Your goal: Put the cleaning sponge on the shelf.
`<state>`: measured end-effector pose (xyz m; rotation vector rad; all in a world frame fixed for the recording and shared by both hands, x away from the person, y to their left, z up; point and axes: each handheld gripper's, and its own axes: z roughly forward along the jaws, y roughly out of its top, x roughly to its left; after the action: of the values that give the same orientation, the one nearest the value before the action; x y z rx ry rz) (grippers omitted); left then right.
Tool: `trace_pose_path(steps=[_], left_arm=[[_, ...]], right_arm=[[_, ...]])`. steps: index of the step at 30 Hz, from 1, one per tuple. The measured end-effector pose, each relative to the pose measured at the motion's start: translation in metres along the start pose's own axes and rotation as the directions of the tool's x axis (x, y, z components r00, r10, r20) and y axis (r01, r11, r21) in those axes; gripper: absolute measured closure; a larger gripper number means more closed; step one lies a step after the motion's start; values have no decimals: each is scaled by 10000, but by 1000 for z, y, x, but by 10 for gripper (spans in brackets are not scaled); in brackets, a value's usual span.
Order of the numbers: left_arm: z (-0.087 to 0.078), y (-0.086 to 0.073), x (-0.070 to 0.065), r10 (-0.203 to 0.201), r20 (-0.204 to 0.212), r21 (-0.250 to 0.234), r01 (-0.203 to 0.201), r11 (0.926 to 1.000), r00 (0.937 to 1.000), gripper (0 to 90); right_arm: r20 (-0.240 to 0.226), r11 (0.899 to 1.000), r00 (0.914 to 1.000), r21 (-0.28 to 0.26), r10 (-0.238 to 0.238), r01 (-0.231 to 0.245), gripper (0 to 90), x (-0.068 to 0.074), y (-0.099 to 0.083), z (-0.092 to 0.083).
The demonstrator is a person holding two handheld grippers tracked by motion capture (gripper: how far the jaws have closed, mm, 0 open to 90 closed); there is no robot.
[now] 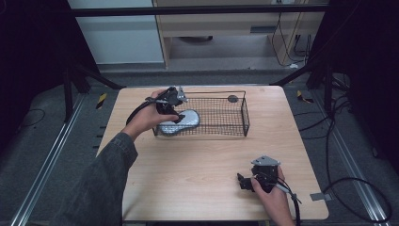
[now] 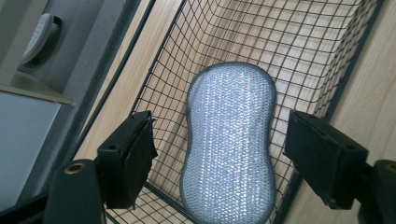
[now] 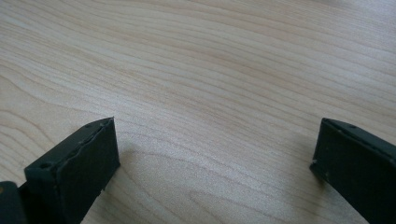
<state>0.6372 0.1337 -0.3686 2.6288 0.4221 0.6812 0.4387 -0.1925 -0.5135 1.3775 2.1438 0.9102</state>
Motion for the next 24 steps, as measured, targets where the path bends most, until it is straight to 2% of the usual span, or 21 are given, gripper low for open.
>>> trace_pose_path(steps=[9, 11, 13, 15, 17, 19, 23, 24], left_arm=[[-8, -2, -10, -414, -36, -227, 413, 9989, 9991, 252], [-10, -2, -13, -591, -96, -371, 587, 9976, 9982, 217], [-12, -2, -16, -875, -231, -475, 863, 9951, 9959, 141], [-16, -3, -20, -1329, -191, -802, 1310, 9881, 9909, 80], [-21, -4, -25, -1731, 18, -1169, 1721, 9781, 9849, 36], [-27, -7, -31, -1928, 138, -1449, 1927, 9705, 9812, 33], [-40, -14, -43, -2433, 327, -1694, 2452, 9546, 9694, 32], [-43, -16, -46, -2482, 333, -1755, 2501, 9522, 9681, 32]], right_arm=[[-1, 10000, 10000, 4, 19, -19, 6, 0, 0, 0], [0, 10000, 10000, 3, 14, -14, 6, 0, 0, 0], [1, 10000, 10000, 0, 14, -14, 6, 0, 0, 0], [7, 10000, 10000, -9, 7, -7, 6, 0, 0, 0], [18, 10000, 10000, 5, 23, -23, 6, 0, 0, 0], [18, 10000, 10000, 4, 20, -20, 6, 1, 0, 0], [15, 10000, 10000, 11, 29, -29, 6, 1, 0, 0], [6, 10000, 10000, 5, 60, -60, 6, 1, 0, 0]])
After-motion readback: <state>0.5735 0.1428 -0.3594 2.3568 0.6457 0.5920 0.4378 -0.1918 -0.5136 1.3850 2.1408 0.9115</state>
